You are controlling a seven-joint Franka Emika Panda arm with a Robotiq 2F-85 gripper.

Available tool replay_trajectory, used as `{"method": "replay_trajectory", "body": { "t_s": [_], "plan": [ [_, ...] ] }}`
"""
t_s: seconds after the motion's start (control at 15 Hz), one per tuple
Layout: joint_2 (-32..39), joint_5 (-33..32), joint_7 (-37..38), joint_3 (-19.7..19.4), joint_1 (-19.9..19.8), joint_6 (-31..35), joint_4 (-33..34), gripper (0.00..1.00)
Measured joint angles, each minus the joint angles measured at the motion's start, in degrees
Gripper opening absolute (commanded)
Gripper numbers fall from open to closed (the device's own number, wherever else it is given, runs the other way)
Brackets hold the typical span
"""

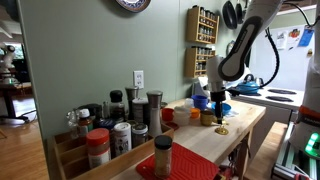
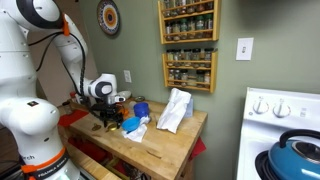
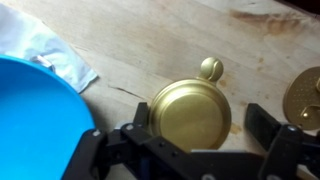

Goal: Pick up the gold lid from the table and put it on the gold cup

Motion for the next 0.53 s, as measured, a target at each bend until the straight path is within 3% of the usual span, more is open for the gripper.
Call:
{"method": "replay_trajectory", "body": {
  "t_s": [0.27,0.47,0.53],
  "plan": [
    [0.0,-2.0,3.9,0.0,0.1,1.7,0.0,0.99],
    [0.1,-3.9,6.3,-0.1,0.1,2.0,0.0,0.83],
    [0.2,-4.4,6.8,-0.1,0.1,2.0,0.0,0.84]
  ]
}}
